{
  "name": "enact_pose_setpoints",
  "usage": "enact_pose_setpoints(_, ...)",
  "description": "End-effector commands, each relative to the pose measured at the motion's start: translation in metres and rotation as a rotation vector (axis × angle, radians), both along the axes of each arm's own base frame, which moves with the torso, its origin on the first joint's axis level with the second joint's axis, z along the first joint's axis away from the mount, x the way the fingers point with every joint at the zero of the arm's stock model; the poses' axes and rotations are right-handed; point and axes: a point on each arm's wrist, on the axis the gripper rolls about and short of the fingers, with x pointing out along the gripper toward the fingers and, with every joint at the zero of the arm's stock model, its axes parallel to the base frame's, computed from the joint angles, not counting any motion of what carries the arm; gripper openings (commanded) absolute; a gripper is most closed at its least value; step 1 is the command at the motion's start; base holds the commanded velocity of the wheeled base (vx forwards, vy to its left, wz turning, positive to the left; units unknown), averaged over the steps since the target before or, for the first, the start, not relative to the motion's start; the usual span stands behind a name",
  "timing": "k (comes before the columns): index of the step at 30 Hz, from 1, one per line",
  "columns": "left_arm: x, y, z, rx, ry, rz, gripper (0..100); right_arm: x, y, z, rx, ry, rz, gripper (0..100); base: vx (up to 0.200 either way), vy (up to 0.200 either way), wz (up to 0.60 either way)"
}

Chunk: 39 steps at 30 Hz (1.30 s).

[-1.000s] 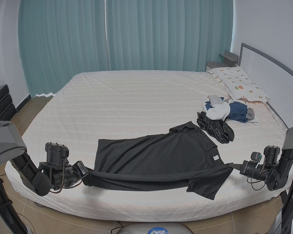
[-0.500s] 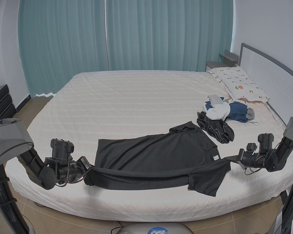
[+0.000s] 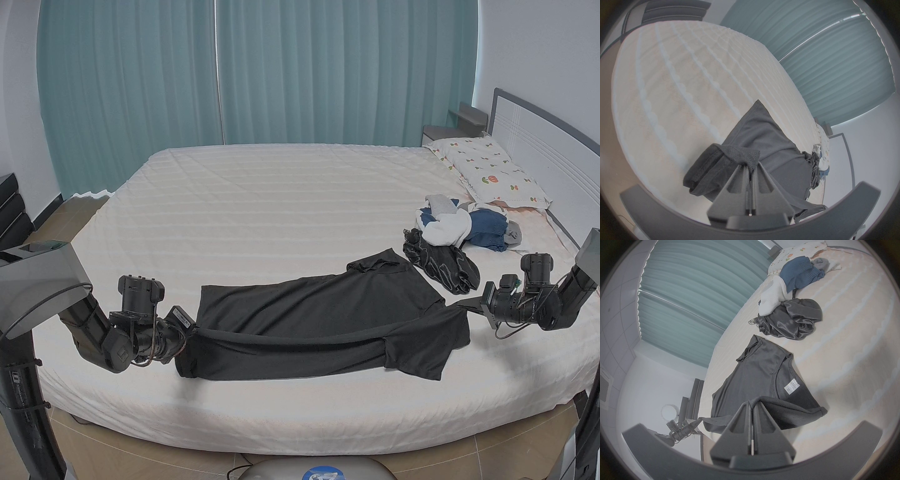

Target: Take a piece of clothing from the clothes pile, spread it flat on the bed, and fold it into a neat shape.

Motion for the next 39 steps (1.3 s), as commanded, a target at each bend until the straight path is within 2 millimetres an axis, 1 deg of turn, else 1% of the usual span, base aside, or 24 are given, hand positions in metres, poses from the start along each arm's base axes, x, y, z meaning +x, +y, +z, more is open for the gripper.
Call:
enact_pose_setpoints(1,0.01,-0.001,-0.008,-0.021,0.005,0.002,0,0.009,0.001,-0.009,0.01,0.012,0.001,0,0.0,0.0,0.0)
enact_pose_setpoints(3,0.012,-0.002,-0.01,-0.021,0.005,0.002,0,0.01,0.003,-0.01,0.009,0.01,0.005,0,0.0,0.0,0.0)
enact_pose_setpoints(5,0.019,-0.001,-0.016,-0.028,0.005,0.011,0,0.017,0.006,-0.016,0.012,0.018,0.014,0,0.0,0.0,0.0)
enact_pose_setpoints(8,0.023,-0.002,-0.021,-0.029,0.009,0.017,0,0.022,0.007,-0.023,0.01,0.022,0.011,0,0.0,0.0,0.0)
enact_pose_setpoints(10,0.025,-0.002,-0.021,-0.025,0.002,0.022,0,0.024,0.006,-0.025,0.007,0.026,-0.001,0,0.0,0.0,0.0)
enact_pose_setpoints(11,0.027,-0.003,-0.02,-0.026,-0.006,0.023,0,0.028,0.006,-0.032,-0.006,0.039,-0.029,0,0.0,0.0,0.0)
enact_pose_setpoints(12,0.028,-0.003,-0.021,-0.027,-0.006,0.024,0,0.029,0.006,-0.035,-0.012,0.045,-0.039,0,0.0,0.0,0.0)
enact_pose_setpoints(17,0.033,-0.003,-0.02,-0.031,-0.018,0.041,0,0.031,0.006,-0.04,-0.011,0.061,-0.059,0,0.0,0.0,0.0)
enact_pose_setpoints(19,0.034,-0.003,-0.02,-0.04,-0.018,0.05,0,0.031,0.006,-0.04,-0.007,0.057,-0.062,0,0.0,0.0,0.0)
enact_pose_setpoints(22,0.035,-0.003,-0.021,-0.036,-0.02,0.063,0,0.032,0.007,-0.046,0.016,0.029,-0.078,0,0.0,0.0,0.0)
enact_pose_setpoints(23,0.037,-0.003,-0.022,-0.031,-0.023,0.067,100,0.033,0.008,-0.047,0.032,0.022,-0.086,100,0.0,0.0,0.0)
enact_pose_setpoints(26,0.041,-0.005,-0.026,-0.005,-0.028,0.094,100,0.035,0.011,-0.056,0.077,0.015,-0.113,100,0.0,0.0,0.0)
enact_pose_setpoints(30,0.041,-0.003,-0.024,-0.012,-0.03,0.107,100,0.034,0.012,-0.052,0.093,-0.048,-0.164,100,0.0,0.0,0.0)
enact_pose_setpoints(36,0.038,-0.002,-0.025,-0.016,-0.019,0.114,100,0.036,0.011,-0.052,0.146,-0.037,-0.221,100,0.0,0.0,0.0)
enact_pose_setpoints(39,0.033,-0.001,-0.022,-0.042,-0.008,0.12,100,0.033,0.011,-0.049,0.183,-0.05,-0.24,100,0.0,0.0,0.0)
